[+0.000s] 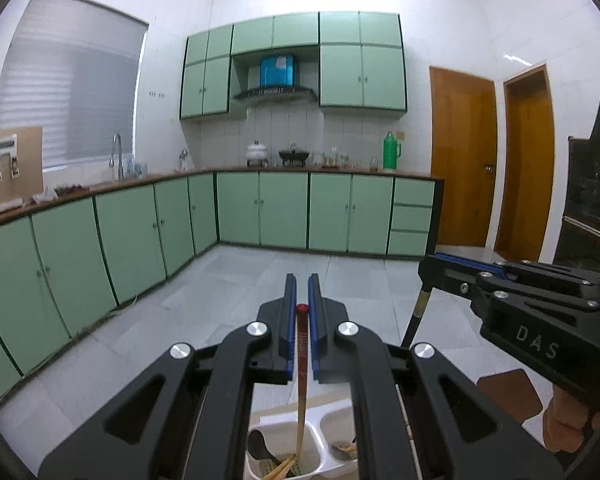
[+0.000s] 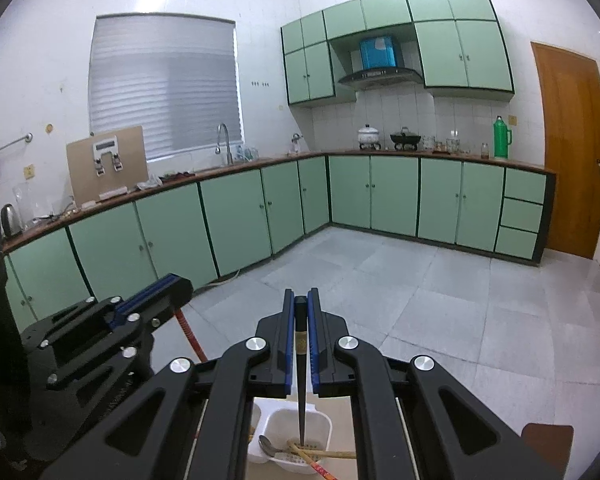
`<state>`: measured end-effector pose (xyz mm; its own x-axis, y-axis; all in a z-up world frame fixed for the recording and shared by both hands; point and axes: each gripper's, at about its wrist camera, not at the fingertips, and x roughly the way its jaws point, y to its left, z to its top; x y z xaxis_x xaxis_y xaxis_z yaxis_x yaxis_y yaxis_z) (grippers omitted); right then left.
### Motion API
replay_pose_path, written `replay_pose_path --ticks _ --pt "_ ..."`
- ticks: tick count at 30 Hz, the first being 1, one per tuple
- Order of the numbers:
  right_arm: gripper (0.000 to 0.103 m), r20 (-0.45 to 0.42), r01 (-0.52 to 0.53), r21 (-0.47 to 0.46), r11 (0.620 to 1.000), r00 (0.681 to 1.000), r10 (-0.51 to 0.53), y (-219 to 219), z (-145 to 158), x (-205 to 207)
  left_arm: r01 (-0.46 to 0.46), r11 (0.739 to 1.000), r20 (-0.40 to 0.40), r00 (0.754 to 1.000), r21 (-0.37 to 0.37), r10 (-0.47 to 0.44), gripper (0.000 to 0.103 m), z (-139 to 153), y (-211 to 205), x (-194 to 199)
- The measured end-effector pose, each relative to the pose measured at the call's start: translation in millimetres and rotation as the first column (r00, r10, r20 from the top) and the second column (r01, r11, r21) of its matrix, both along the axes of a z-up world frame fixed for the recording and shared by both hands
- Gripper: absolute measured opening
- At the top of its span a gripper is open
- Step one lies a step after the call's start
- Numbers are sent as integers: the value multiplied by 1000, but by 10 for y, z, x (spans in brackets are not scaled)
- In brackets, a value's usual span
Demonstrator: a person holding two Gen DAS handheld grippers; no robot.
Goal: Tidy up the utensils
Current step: 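Insert both chopsticks into the holder and open both tools, then move both tools back over the last two chopsticks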
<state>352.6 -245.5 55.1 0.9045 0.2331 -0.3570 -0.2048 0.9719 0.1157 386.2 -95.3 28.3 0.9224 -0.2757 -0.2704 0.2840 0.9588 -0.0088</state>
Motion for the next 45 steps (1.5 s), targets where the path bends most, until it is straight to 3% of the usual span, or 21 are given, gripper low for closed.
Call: replay_pose_path --ticks 14,17,20,22,28,36,41,45 --pt "8 -128 -8 10 1000 992 10 -21 -492 81 0 999 -144 990 38 5 7 -476 279 185" --pt "10 -131 -6 25 1000 991 9 -66 -482 10 3 999 -147 989 37 2 21 -452 339 120" --pt "30 -118 4 33 999 993 0 -111 -424 -79 0 1000 -137 991 24 3 31 -376 396 25" --pt "33 -102 9 45 999 995 -4 -158 -375 -195 -3 1000 -127 992 18 5 37 -320 438 -82" --pt "56 -63 36 39 999 997 -33 -273 -311 -594 -12 1000 -100 995 0 12 51 -203 589 -557" --pt "91 -34 83 50 995 996 -81 -336 -536 -1373 -47 999 -93 994 10 48 78 -394 766 -1321" --pt "97 -61 90 59 994 994 -86 -277 -821 -1779 -66 998 -139 988 -8 64 86 -632 885 -1729" --pt "97 -109 80 70 994 991 -72 -191 -1043 -1996 -75 997 -177 981 25 78 87 -889 923 -2007"
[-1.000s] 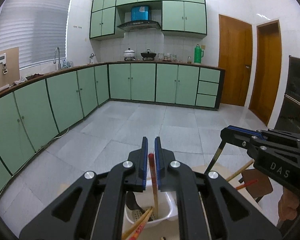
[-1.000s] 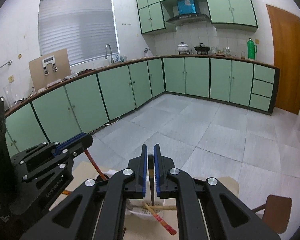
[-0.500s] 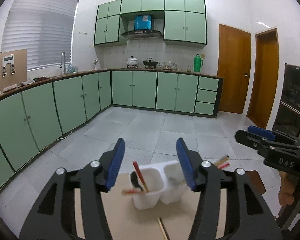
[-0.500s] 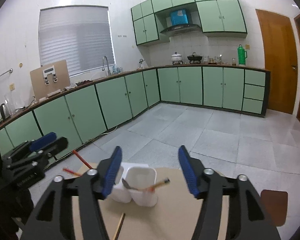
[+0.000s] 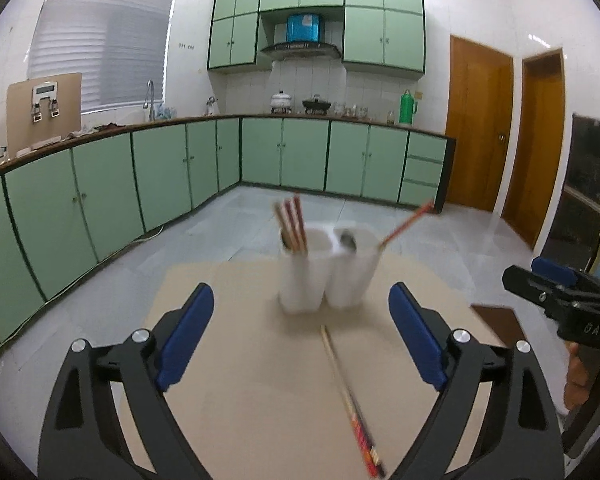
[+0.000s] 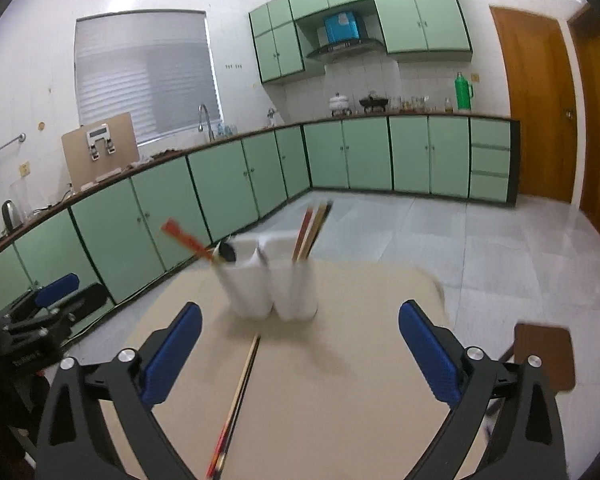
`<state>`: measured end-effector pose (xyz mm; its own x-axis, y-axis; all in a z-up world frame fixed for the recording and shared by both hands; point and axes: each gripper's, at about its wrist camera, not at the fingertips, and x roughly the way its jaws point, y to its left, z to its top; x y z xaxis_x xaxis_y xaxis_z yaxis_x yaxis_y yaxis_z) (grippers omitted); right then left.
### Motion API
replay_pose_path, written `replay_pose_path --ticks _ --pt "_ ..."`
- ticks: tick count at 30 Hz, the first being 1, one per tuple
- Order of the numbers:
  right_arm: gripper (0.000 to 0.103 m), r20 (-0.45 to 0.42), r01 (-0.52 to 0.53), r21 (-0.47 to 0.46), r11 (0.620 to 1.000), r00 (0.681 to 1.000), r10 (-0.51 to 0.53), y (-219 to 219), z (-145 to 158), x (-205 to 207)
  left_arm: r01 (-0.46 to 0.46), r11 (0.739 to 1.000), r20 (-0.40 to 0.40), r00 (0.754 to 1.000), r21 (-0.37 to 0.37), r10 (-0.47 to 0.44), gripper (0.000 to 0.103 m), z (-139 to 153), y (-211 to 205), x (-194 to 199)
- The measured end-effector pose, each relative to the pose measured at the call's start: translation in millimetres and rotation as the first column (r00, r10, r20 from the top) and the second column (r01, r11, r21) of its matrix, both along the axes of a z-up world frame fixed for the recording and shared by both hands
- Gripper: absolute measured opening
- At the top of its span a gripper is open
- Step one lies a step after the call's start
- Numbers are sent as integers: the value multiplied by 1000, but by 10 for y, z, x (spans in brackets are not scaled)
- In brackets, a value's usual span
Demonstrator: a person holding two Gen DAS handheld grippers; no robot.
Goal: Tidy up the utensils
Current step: 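Move both tools back over the last two chopsticks, then grasp the black chopstick at its end with the right tool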
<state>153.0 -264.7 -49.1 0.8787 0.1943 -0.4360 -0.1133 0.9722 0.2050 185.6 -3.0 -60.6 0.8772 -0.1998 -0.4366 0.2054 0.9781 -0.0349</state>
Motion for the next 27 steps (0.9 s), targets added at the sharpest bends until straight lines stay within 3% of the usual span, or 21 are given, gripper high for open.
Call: replay_pose_path --ticks 10,14,21,27 --pt "96 -177 -41 -29 999 984 36 440 -845 -348 -39 996 -201 978 75 54 87 -842 266 -255" --pt "86 -234 -65 -61 996 971 49 620 -1096 -393 -51 995 -254 965 92 72 87 -1075 365 -330" --pt "60 -330 -122 -76 990 940 91 863 -1398 -430 -62 993 -285 955 97 87 87 -1160 424 -432" --pt "56 -364 -145 -99 984 926 100 957 -1499 -414 -60 994 -284 955 90 84 87 -1144 427 -459"
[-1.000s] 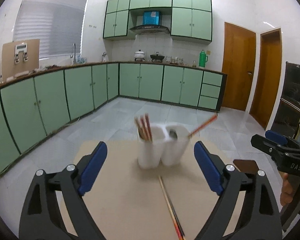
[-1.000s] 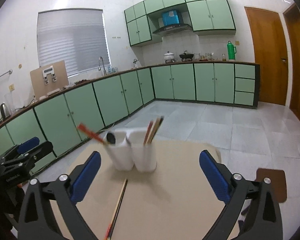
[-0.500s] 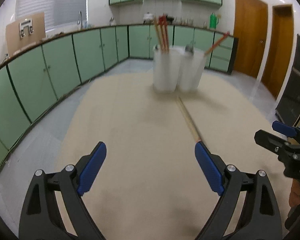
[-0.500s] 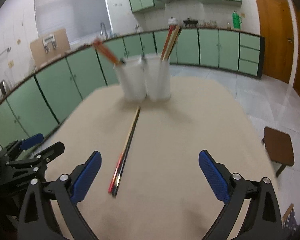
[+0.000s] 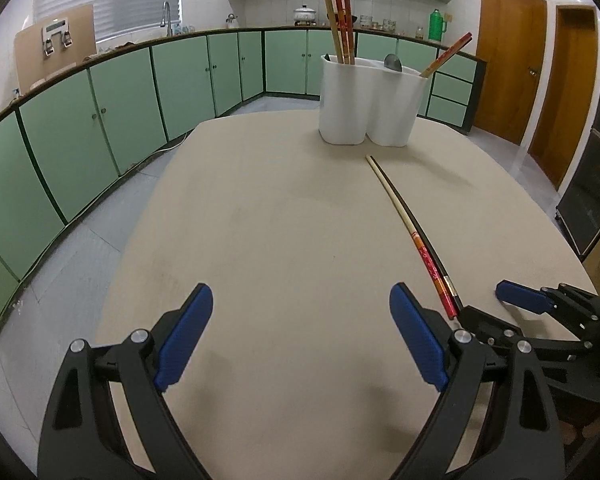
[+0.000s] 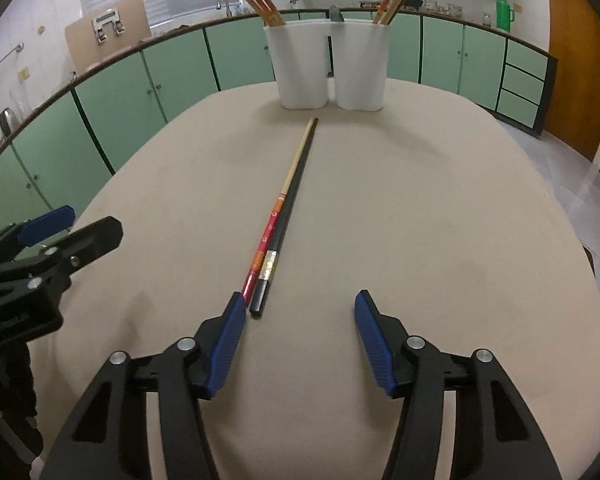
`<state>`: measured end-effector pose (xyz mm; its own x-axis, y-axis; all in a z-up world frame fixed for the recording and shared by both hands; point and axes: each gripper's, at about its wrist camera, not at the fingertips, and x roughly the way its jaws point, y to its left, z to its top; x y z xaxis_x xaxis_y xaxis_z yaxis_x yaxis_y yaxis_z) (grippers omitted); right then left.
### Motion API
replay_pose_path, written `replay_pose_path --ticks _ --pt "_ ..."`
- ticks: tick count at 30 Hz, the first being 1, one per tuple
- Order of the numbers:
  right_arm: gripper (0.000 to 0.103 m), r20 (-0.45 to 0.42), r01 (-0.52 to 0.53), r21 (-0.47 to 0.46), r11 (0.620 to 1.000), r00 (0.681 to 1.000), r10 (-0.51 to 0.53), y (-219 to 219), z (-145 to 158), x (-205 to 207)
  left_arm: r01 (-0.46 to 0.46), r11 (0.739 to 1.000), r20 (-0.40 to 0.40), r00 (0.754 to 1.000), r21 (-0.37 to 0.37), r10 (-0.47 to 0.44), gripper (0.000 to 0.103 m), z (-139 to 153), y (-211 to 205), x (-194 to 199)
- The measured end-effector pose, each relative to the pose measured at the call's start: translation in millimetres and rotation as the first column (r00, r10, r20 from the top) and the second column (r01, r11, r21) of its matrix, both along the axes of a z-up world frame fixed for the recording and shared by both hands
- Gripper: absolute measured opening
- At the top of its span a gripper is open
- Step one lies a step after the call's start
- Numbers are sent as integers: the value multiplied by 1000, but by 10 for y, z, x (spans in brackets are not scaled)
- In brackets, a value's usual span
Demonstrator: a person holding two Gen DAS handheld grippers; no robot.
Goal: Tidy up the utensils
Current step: 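Grasp the black chopstick at its end with the right tool, then grasp the red-patterned chopstick at its end with the left tool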
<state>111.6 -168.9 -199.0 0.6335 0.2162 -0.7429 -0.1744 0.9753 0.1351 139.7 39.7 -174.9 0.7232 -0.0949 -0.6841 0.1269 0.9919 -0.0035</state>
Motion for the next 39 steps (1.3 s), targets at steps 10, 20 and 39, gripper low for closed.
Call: replay_pose_path --ticks 10,20,39 --pt "48 4 29 -48 998 1000 -29 -74 19 -4 -7 1000 -8 1000 -16 7 87 -27 -30 3" --pt "26 1 -6 -26 1000 1000 6 21 -1 -13 1 1000 -10 1000 -9 -2 87 -28 -81 2" --pt "6 76 101 10 995 992 -102 -412 193 -155 83 995 -67 994 -52 -86 82 -188 -616 45"
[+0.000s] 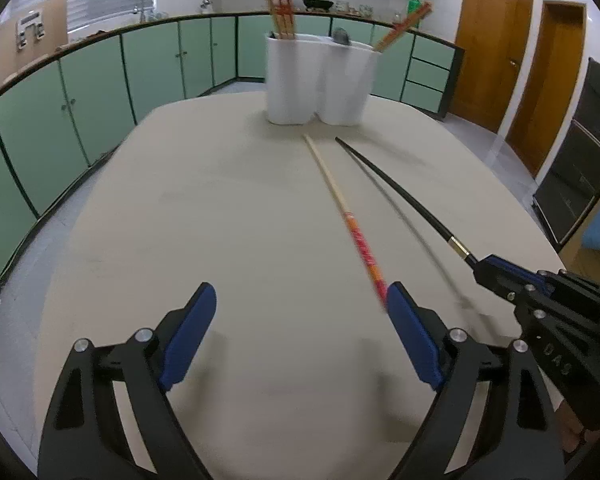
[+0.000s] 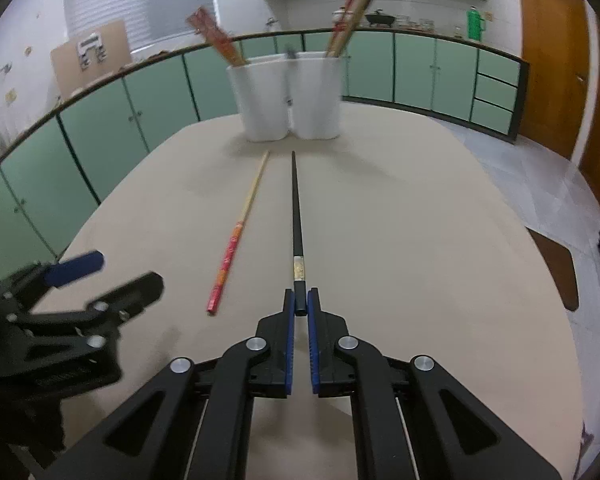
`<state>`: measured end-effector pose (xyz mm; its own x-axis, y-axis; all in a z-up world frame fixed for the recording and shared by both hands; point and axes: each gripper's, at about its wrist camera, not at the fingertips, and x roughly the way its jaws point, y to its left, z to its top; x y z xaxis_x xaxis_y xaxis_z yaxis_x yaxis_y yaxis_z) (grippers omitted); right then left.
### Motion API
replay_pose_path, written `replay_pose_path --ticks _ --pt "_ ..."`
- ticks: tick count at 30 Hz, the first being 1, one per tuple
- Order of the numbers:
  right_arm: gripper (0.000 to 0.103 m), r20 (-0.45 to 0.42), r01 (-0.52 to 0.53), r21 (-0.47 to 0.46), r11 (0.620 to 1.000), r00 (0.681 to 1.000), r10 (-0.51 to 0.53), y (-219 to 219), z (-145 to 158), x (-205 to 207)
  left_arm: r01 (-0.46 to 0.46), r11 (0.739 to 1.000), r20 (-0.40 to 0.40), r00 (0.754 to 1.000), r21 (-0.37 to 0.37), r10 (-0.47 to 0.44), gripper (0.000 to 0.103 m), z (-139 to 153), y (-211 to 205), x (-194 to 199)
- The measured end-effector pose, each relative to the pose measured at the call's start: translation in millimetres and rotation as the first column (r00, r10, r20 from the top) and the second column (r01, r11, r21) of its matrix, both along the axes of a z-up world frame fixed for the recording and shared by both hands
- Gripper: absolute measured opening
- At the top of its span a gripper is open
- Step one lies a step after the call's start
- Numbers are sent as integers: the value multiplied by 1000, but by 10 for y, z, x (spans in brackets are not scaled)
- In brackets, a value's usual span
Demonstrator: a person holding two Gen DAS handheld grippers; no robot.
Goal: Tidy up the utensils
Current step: 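Grasp the red-patterned chopstick at its end with the left tool, then lift both chopsticks and carry them above the white holder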
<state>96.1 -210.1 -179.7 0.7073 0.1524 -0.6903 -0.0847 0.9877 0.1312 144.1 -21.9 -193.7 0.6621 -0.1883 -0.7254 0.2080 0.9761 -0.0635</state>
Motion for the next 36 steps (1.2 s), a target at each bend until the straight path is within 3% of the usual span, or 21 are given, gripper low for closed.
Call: replay_pose_path --ticks 4,9,13,16,20,29,36 --pt "6 0 18 18 1000 1000 -18 -141 0 -16 15 1000 -33 999 0 -15 74 -89 -174 49" --pt "6 -5 29 41 999 1000 -29 -249 -13 -8 21 1000 -83 996 16 -20 54 -202 -330 128" --pt "6 -8 34 54 998 999 -33 -297 -16 13 18 999 -85 996 32 -15 50 -217 -419 163" --pt "6 -7 38 64 997 999 -38 -344 -8 28 15 999 -82 997 40 -12 35 -205 -468 174" --pt "6 -3 44 71 996 999 -44 -362 -7 20 21 999 -78 997 40 -18 8 -195 -510 176" --pt "6 6 50 74 996 999 -51 -409 27 -8 4 999 -65 998 33 -1 5 -143 -480 158" --pt "6 51 44 64 997 998 -47 -417 184 -24 2 1000 3 1000 24 -2 5 141 -420 88"
